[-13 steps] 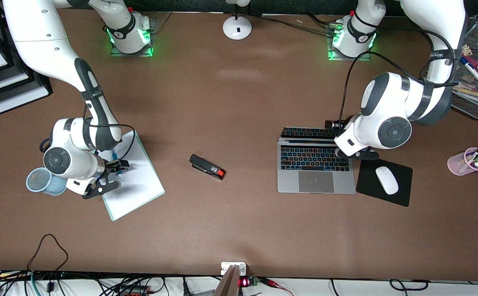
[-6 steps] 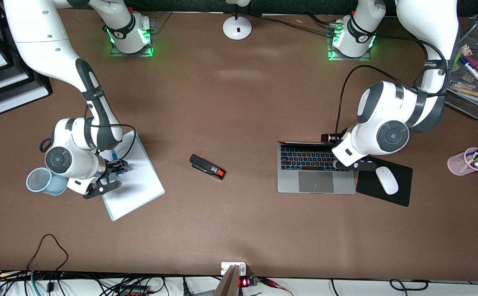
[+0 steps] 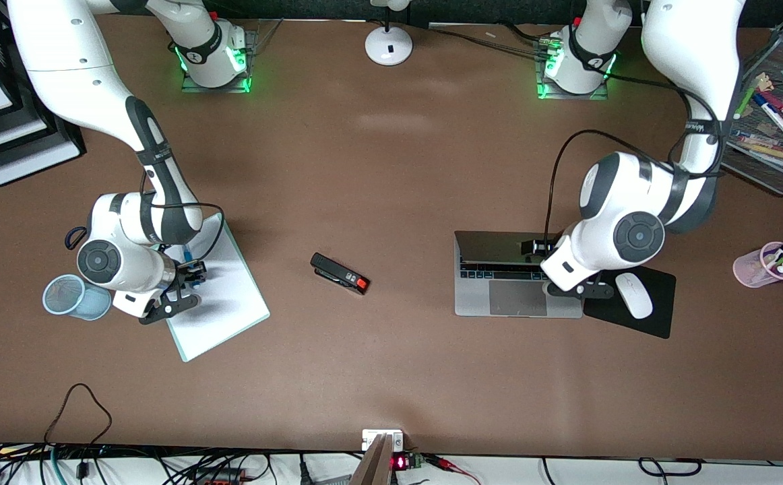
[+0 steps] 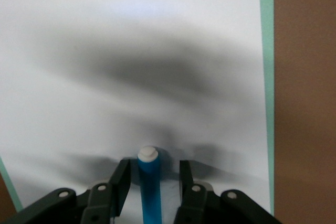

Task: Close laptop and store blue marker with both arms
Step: 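Grasp the blue marker with the right gripper while the left gripper pushes the lid down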

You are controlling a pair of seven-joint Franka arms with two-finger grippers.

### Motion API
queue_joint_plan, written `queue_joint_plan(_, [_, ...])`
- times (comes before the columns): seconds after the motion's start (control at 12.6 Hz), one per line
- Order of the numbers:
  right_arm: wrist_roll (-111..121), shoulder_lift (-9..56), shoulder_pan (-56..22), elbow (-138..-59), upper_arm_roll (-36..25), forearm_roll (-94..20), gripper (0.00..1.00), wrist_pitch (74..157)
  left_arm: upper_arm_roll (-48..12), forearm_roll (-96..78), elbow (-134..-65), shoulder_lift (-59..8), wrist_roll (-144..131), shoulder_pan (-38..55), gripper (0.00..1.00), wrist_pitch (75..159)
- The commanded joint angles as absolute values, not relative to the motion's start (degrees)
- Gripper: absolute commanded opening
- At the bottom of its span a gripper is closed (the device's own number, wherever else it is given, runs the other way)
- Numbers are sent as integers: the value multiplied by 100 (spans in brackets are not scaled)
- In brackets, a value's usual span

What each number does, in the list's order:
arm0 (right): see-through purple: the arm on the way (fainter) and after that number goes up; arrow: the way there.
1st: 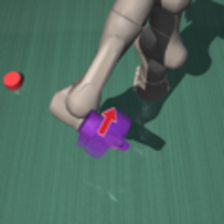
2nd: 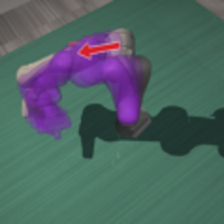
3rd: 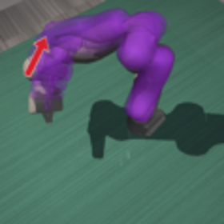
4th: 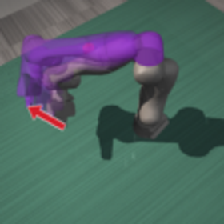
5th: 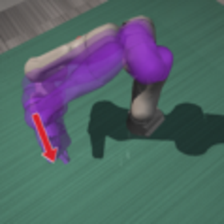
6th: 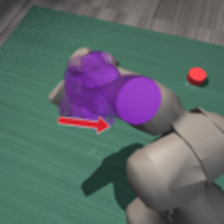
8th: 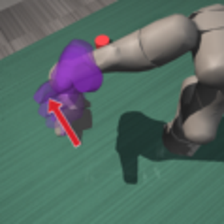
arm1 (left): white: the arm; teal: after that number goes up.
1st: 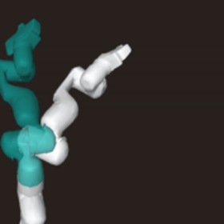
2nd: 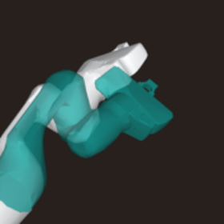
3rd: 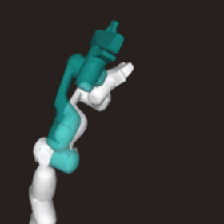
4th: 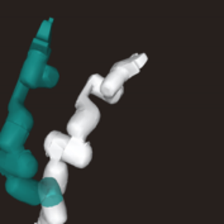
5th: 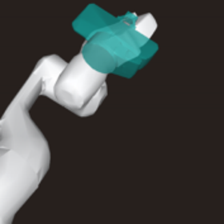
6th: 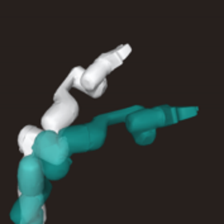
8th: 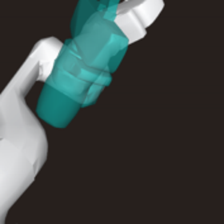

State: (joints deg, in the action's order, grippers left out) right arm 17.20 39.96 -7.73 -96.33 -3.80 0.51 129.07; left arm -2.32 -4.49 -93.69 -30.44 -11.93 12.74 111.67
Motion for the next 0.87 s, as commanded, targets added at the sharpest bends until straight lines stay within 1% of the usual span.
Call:
queue_joint_plan(0.0, [1775, 3946, -800, -9729, -396, 88, 32, 12999, -220, -536, -9062, -3409, -1151, 1274, 100, 11328])
queue_joint_plan(0.24, [1775, 3937, -809, -9729, -396, 88, 19, 12999, -220, -527, -9062, -3612, -1143, 1274, 100, 11741])
queue_joint_plan(0.4, [1758, 3937, -809, -9729, -396, 62, 15, 12999, -220, -519, -9062, -3708, -1134, 1274, 100, 11882])
queue_joint_plan(0.56, [1766, 3859, -835, -9703, -396, 53, 5, 12999, -211, -501, -9062, -3823, -1134, 1274, 100, 11909])
queue_joint_plan(0.79, [1802, 3386, -835, -9677, -396, 88, 2, 12946, -211, -475, -9062, -3963, -1134, 1274, 100, 12321])
